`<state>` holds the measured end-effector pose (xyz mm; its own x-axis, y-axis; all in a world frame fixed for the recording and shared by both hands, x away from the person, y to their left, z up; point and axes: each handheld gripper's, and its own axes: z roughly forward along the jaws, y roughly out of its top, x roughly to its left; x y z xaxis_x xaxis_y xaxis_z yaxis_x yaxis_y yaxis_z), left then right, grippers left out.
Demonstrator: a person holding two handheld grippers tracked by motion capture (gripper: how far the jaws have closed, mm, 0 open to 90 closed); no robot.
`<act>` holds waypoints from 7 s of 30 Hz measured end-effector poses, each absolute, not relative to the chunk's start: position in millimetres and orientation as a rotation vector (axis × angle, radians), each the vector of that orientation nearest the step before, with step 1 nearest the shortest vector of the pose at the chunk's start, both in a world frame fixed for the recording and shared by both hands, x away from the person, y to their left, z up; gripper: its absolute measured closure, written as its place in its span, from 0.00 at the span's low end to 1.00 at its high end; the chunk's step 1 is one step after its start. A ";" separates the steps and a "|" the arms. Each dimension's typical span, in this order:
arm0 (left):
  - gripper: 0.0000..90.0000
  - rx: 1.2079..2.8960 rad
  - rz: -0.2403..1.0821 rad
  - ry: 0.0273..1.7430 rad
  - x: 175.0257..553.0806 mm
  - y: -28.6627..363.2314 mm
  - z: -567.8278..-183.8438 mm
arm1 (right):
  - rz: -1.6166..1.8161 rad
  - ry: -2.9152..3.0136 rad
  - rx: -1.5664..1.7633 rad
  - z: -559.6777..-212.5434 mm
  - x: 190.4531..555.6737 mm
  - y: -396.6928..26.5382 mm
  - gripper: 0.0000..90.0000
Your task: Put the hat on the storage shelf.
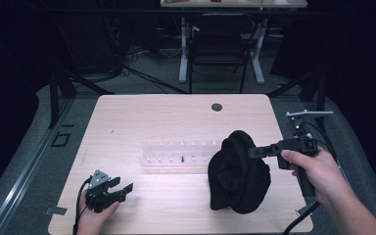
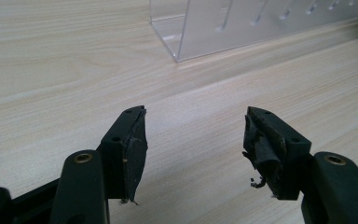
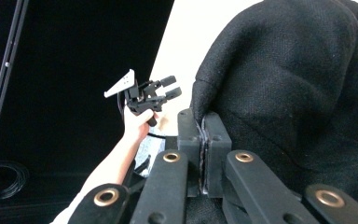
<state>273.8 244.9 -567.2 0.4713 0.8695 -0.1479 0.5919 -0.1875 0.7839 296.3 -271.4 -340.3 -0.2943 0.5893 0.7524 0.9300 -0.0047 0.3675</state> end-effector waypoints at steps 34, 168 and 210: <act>0.43 1.880 0.426 1.233 274.1 245.8 -567.0 | -1.348 -1.863 -1.526 -299.4 315.4 -258.1 0.98; 0.57 1.878 0.487 0.907 287.7 170.1 -499.4 | -1.419 -1.811 -1.494 -320.1 406.9 -158.1 0.98; 0.82 1.961 0.447 0.792 296.7 106.8 -484.2 | -1.434 -1.807 -1.469 -320.6 407.3 -139.4 0.98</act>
